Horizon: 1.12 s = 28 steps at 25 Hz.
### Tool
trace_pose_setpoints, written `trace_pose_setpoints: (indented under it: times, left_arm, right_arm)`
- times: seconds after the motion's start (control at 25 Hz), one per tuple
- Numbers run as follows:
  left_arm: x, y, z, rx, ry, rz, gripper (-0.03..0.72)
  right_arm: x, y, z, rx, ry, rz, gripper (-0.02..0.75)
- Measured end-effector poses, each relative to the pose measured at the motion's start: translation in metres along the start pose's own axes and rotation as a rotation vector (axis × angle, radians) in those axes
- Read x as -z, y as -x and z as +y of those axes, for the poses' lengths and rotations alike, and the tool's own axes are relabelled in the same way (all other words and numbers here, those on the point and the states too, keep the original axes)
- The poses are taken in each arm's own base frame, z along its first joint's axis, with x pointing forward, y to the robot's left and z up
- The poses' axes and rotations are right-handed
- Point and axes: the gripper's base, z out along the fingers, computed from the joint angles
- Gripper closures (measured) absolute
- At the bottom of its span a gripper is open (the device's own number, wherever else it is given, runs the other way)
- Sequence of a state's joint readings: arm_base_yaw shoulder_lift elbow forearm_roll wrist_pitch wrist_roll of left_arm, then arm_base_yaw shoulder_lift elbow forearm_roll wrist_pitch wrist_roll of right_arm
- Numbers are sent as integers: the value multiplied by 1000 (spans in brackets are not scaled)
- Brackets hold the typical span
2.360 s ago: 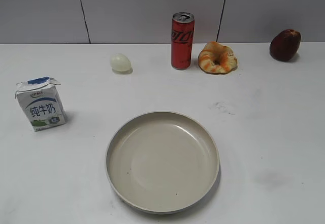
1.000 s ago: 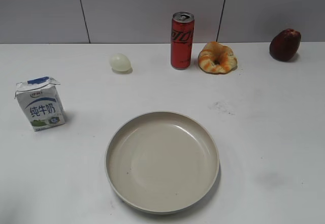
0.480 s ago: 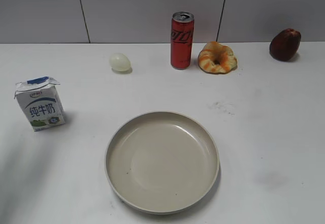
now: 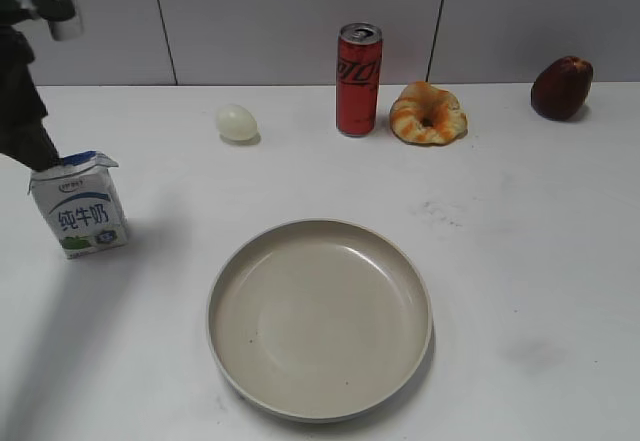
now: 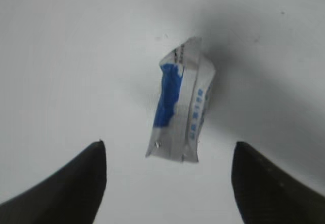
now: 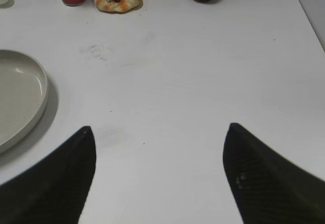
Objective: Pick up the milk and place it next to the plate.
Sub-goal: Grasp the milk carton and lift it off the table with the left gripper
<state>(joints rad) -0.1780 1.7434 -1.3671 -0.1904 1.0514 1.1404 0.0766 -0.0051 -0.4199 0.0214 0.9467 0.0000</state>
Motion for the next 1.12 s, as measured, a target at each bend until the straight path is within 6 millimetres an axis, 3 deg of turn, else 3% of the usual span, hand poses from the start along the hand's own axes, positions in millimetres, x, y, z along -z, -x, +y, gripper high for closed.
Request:
trace_pose_setpoints:
  times: [0.12, 0.28, 0.68, 0.92, 1.12]
  left_arm:
    - [-20, 9, -2, -45, -34, 36, 104]
    - [-46, 5, 1, -91, -66, 124, 104]
    - [-83, 1, 8, -92, -83, 152, 126]
    - [-91, 0, 8, -86, -103, 156, 232]
    - [-91, 1, 6, -41, -124, 156, 403]
  right_arm:
    - [0, 0, 0, 0, 0, 0, 150]
    - [0, 0, 0, 0, 0, 0, 150]
    - [0, 0, 0, 0, 0, 0, 150]
    - [0, 0, 0, 0, 0, 0, 150]
    - [0, 0, 0, 0, 0, 0, 150]
